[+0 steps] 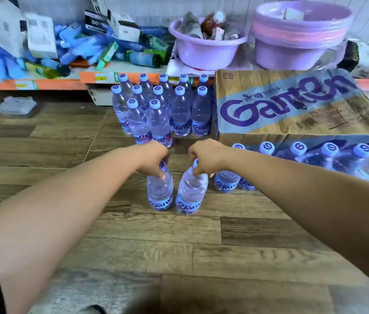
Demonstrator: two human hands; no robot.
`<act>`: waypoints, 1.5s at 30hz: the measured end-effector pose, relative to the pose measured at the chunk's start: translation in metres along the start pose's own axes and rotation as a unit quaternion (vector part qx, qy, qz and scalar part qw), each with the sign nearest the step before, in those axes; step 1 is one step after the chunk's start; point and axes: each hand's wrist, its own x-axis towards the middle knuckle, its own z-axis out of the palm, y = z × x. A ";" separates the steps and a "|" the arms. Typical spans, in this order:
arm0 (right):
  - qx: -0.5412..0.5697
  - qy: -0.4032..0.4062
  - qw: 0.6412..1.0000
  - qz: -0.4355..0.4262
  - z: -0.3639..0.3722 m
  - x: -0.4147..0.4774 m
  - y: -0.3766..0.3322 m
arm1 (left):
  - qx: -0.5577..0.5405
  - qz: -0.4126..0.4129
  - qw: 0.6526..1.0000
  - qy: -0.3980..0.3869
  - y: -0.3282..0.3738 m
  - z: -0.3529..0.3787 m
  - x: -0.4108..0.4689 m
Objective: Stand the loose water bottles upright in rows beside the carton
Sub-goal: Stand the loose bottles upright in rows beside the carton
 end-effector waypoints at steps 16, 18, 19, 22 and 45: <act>0.029 0.072 0.989 0.123 0.015 -0.091 0.096 | -0.018 0.080 0.995 0.055 0.151 -0.015 0.022; 0.029 0.078 0.987 0.135 0.012 -0.093 0.101 | -0.034 0.086 0.993 0.069 0.163 -0.016 0.031; 0.029 0.078 0.986 0.141 0.012 -0.094 0.103 | -0.040 0.088 0.993 0.069 0.167 -0.015 0.035; 0.028 0.066 0.985 0.159 0.012 -0.097 0.110 | -0.060 0.087 0.992 0.063 0.175 -0.009 0.043; 0.047 0.051 0.984 0.166 0.015 -0.097 0.127 | -0.080 0.104 0.987 0.087 0.180 -0.004 0.060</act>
